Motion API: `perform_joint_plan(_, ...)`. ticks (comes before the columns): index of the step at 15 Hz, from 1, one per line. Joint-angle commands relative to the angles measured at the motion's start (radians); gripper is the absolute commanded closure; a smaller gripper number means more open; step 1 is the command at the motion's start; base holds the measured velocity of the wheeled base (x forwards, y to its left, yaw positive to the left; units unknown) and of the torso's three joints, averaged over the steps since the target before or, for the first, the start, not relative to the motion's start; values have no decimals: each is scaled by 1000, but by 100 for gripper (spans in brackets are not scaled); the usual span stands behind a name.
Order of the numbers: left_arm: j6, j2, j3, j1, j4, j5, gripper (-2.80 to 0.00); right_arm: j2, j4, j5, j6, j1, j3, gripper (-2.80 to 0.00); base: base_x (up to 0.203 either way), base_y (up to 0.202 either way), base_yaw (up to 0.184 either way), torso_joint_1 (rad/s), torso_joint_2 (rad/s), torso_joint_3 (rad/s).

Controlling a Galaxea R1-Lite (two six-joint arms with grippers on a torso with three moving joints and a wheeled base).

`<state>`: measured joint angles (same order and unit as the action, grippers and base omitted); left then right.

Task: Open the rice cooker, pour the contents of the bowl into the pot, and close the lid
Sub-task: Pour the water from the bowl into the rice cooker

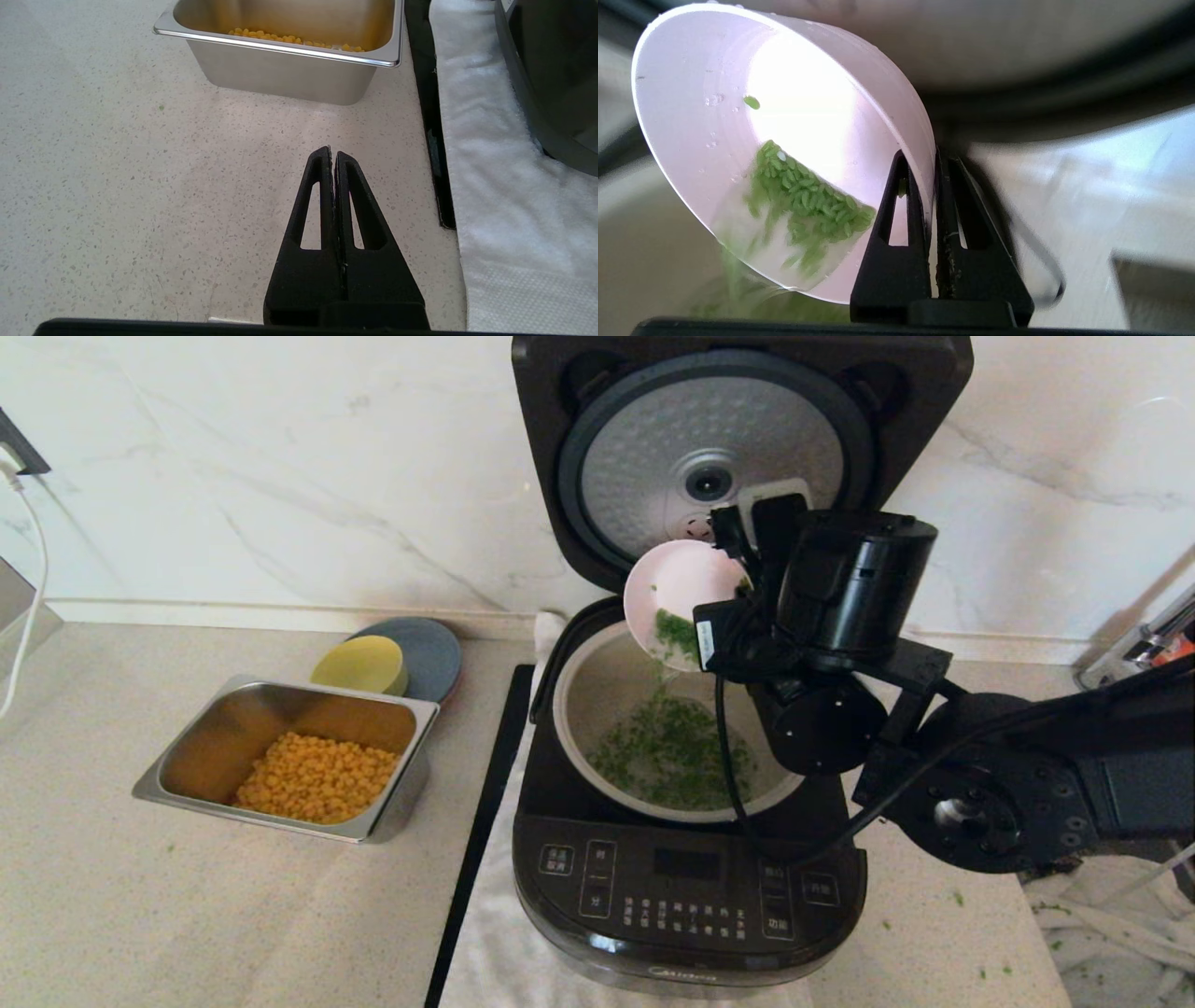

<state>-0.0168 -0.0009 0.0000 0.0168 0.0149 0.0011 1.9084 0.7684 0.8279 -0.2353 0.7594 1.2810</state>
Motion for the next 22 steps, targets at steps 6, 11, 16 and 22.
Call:
perform_joint_plan(6,0,-1,8,0,0,0,0,87,472,3,-284,18,-98,0,0,0,0,0,0,0)
perform_joint_plan(11,0,-1,8,0,0,0,0,89,512,1,-282,31,-116,0,0,0,0,0,0,0)
perform_joint_plan(16,0,-1,8,0,0,0,0,101,528,7,-286,51,-117,0,0,0,0,0,0,0)
perform_joint_plan(22,0,-1,8,0,0,0,0,13,238,43,-217,52,-62,0,0,0,0,0,0,0)
